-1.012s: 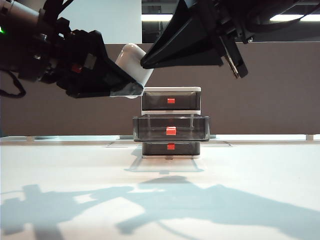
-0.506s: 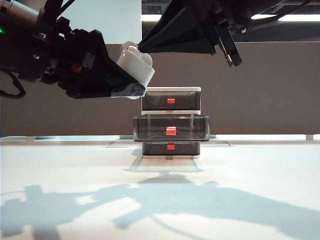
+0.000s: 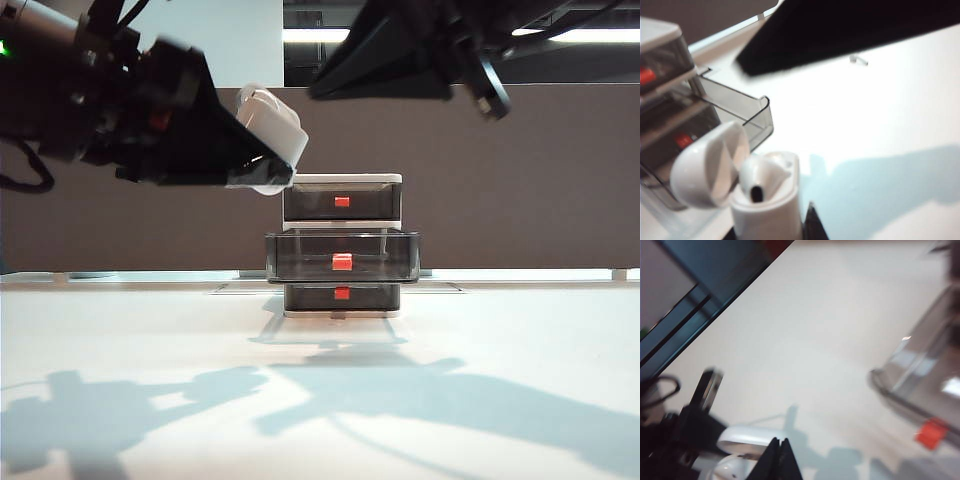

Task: Pick up the earphone case on the table, open the lid, insert the wireless earphone on the table into it, close the lid, put the earphone case into the second layer of the drawer, and finally close the drawer.

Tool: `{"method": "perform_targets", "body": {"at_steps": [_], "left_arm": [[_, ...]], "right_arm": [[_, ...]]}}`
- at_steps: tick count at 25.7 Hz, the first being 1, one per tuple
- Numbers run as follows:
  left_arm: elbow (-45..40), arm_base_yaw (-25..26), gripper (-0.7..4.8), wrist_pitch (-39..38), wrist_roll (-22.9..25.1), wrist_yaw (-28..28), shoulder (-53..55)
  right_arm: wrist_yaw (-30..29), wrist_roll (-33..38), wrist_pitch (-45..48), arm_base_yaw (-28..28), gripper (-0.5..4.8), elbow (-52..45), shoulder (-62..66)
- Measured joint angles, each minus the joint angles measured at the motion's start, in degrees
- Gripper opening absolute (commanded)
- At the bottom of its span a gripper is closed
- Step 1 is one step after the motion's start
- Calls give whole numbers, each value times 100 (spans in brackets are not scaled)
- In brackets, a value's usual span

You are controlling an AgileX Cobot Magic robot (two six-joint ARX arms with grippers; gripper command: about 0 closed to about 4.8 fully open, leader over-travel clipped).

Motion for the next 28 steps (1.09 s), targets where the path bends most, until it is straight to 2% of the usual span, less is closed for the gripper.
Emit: {"method": "perform_targets", "body": {"at_steps": [1, 3, 6, 8, 17, 19, 24, 27, 28], "left_arm": [[0, 0, 64, 20, -289, 0, 0], [0, 0, 64, 227, -1202, 2, 0], [0, 0, 64, 382, -1764, 4, 0], [0, 0, 64, 435, -1974, 4, 0], [0, 0, 64, 468, -2098, 2, 0], [0, 0, 64, 498, -2098, 4, 0], [0, 0, 64, 498, -2098, 4, 0], [0, 0, 64, 498, -2098, 4, 0], [0, 0, 64, 498, -2098, 4, 0]], "right_arm": [[42, 0, -39, -68, -1, 0, -52], [162, 0, -492, -444, -1, 4, -240], [177, -28, -1014, -778, -1, 2, -393], [173, -190, -1314, -962, -1, 2, -509], [219, -896, -2277, -1698, -1, 2, -933], [385, -1180, -2568, -1923, -1, 2, -1078], [763, -1305, -2959, -2218, -1, 7, -1250], [874, -1309, -3394, -2603, -1, 133, -1274], [872, -1314, -3722, -2905, -1, 260, -1220]]}}
